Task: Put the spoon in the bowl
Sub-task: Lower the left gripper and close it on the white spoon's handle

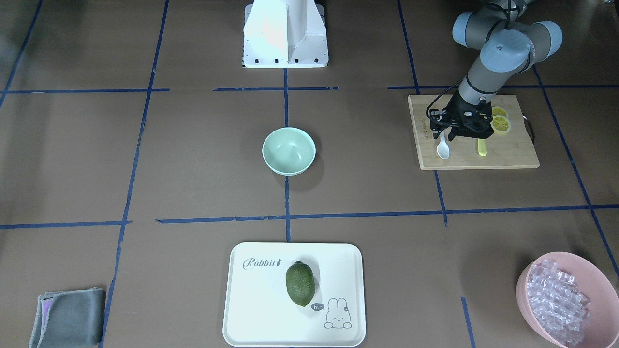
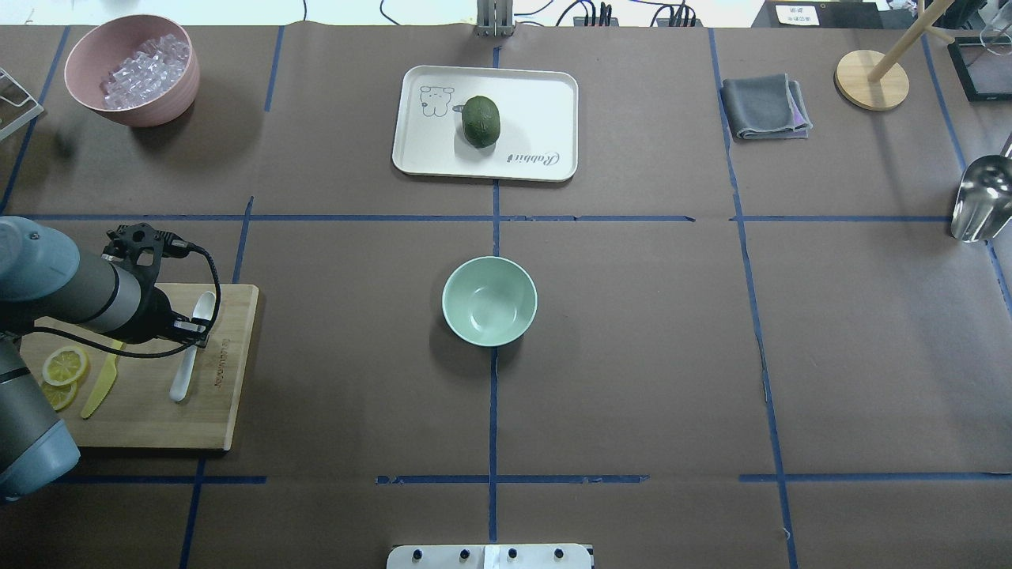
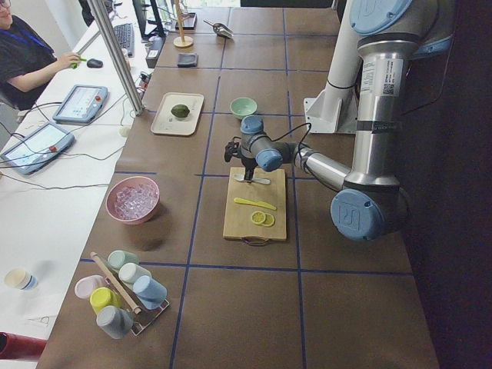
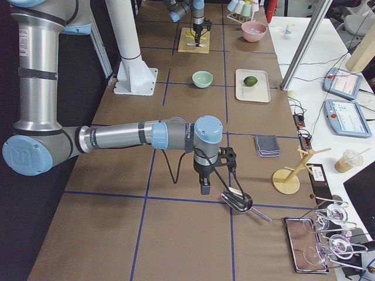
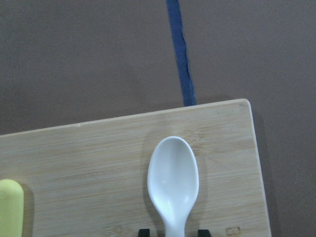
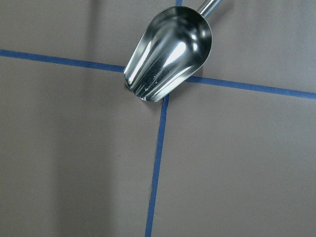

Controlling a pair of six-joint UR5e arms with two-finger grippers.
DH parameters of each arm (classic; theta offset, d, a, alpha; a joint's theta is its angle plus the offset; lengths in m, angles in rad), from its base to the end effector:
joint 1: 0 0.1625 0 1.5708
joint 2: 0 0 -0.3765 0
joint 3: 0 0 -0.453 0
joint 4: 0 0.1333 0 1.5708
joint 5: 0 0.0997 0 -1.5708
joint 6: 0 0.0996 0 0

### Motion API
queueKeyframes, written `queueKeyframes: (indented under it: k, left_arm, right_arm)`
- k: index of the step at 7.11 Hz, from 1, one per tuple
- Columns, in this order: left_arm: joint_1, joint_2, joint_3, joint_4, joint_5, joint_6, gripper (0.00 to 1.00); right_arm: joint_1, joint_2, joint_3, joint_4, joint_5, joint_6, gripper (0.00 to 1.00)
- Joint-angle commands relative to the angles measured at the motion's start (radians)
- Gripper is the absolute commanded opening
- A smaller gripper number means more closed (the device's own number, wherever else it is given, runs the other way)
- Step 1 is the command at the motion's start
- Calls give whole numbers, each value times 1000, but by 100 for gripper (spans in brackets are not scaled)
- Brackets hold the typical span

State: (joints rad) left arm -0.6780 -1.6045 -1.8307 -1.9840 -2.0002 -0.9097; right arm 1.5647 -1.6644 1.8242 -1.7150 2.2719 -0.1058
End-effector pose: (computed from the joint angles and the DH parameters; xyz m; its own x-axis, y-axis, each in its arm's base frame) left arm 0.3948 -0.4359 0.4118 0.6883 0.1624 -0.7070 -0.0797 0.9856 0.1488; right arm 0.0659 -0.5133 0.5398 0.7591 -0.1202 0.6397 0.0868 0.9927 0.0836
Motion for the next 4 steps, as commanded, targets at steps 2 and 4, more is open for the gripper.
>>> queueKeyframes:
  k: [2,4]
  left_arm:
    - [0,0,-2,-1,0,0,9]
    - [-2,0,-37,10,-6,0,0]
  right_arm:
    - [0,0,1,0,0,0,100]
    - [0,0,3,0,1,0,100]
